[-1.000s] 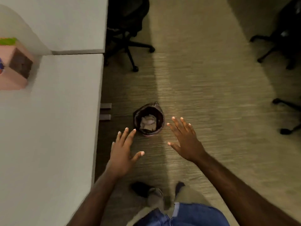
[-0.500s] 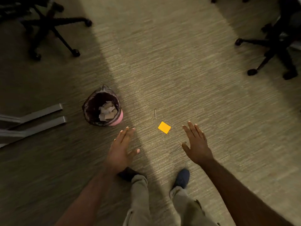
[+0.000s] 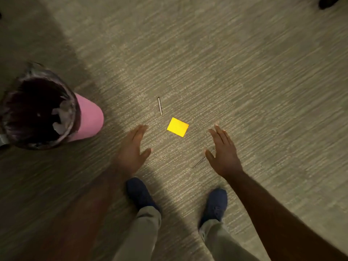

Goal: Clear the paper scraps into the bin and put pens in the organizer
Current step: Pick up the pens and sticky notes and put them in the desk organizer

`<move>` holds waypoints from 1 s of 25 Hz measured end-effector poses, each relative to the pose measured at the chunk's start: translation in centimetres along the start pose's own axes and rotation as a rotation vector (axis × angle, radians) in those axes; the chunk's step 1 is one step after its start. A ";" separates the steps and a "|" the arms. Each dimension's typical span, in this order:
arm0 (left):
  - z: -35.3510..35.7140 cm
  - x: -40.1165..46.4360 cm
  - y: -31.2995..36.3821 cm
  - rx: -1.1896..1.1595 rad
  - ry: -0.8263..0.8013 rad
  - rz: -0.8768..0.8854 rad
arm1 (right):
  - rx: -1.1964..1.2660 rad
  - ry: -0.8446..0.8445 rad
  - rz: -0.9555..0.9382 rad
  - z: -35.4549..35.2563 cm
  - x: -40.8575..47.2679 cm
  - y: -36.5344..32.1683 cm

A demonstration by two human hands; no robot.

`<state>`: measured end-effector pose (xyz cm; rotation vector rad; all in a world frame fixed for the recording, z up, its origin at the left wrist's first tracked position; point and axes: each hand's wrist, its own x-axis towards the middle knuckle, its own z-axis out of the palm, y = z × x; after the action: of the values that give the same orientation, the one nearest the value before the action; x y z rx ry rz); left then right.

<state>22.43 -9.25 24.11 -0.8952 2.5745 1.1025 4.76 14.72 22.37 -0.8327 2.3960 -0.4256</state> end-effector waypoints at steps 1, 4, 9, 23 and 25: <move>2.1 1.7 -1.5 0.024 -0.021 0.022 | 0.019 -0.006 0.032 2.5 0.6 1.9; 7.1 5.6 -4.7 0.078 -0.095 0.050 | 0.086 -0.018 0.142 8.8 0.6 6.7; 14.7 9.8 -9.0 0.136 -0.196 0.087 | 0.147 -0.057 0.290 17.4 -0.4 12.8; 20.2 21.4 -15.1 0.067 0.194 0.011 | 0.385 0.303 0.620 27.5 4.9 16.6; 20.0 24.4 -14.6 0.025 0.232 -0.070 | 0.446 0.339 0.644 27.5 4.9 16.7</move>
<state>10.78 -13.98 -8.31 -1.1599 2.7075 0.9989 10.33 21.18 -9.05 0.2292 2.5446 -0.8309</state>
